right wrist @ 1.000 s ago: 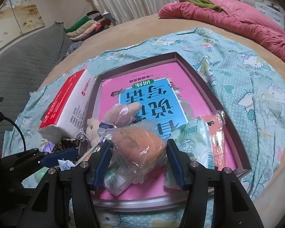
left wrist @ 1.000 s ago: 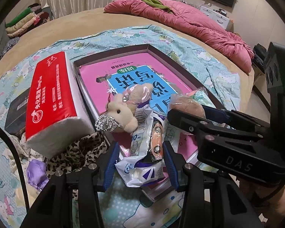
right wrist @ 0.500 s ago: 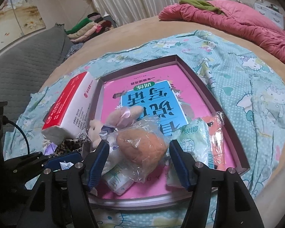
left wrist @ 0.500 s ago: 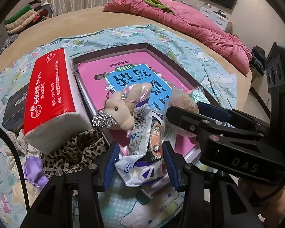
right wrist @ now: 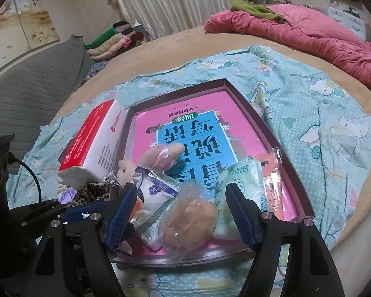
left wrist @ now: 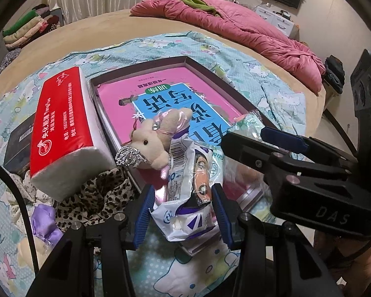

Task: Organize soft objects
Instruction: 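Lower both items onto the pink book and open both tools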

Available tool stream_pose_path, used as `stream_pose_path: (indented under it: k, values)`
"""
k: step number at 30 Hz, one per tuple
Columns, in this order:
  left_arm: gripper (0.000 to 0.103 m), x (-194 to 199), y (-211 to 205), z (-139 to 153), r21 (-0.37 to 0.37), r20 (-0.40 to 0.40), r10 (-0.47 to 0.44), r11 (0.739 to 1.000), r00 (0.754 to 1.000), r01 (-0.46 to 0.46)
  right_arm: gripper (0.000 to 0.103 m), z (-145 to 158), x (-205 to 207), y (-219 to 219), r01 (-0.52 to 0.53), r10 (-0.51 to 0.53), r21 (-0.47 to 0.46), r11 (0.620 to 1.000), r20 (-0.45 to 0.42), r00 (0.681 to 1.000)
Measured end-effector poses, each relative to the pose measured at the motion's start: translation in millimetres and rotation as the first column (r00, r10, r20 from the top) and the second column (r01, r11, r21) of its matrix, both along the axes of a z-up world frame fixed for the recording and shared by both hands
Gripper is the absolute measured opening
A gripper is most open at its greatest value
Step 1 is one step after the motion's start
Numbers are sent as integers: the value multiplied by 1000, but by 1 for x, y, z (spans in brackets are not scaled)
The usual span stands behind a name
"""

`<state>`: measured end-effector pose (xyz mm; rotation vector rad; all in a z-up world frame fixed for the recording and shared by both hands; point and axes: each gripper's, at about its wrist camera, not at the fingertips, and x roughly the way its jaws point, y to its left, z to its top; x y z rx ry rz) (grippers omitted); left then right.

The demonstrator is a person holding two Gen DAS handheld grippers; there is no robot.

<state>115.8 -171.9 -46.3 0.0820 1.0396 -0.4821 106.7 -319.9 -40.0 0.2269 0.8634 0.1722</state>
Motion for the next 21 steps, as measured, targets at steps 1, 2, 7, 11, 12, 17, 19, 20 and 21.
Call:
stream_pose_path:
  k: [1, 2, 7, 11, 12, 17, 19, 20, 21]
  values:
    - [47, 0, 0, 0, 0, 0, -1, 1000, 1000, 1, 77, 1, -1, -1, 4, -4, -1, 1000, 3, 1000]
    - [47, 1, 0, 0, 2, -2, -1, 1000, 1000, 1, 77, 2, -2, -2, 6, -6, 0, 1000, 5, 1000]
    - [47, 1, 1, 3, -1, -2, -6, 1000, 1000, 6, 78, 7, -6, -7, 26, -26, 1, 1000, 20, 999]
    - [52, -1, 3, 7, -13, 1, -8, 1000, 1000, 8, 78, 12, -10, -13, 49, -49, 8, 999, 30, 998]
    - [52, -1, 3, 7, -14, 3, -8, 1000, 1000, 8, 78, 14, -11, -14, 55, -55, 9, 998, 34, 998]
    - [55, -4, 4, 10, -12, 7, -2, 1000, 1000, 2, 79, 19, -14, -20, 85, -85, 9, 996, 44, 995]
    - [56, -4, 6, 12, -14, 8, 0, 1000, 1000, 0, 79, 19, -16, -23, 100, -100, 7, 995, 49, 994]
    - [57, -5, 6, 13, -14, 10, 1, 1000, 1000, -1, 79, 20, -16, -24, 107, -107, 4, 994, 50, 993]
    - [58, -5, 7, 14, -13, 14, 3, 1000, 1000, -3, 79, 20, -17, -25, 116, -116, 0, 993, 51, 992]
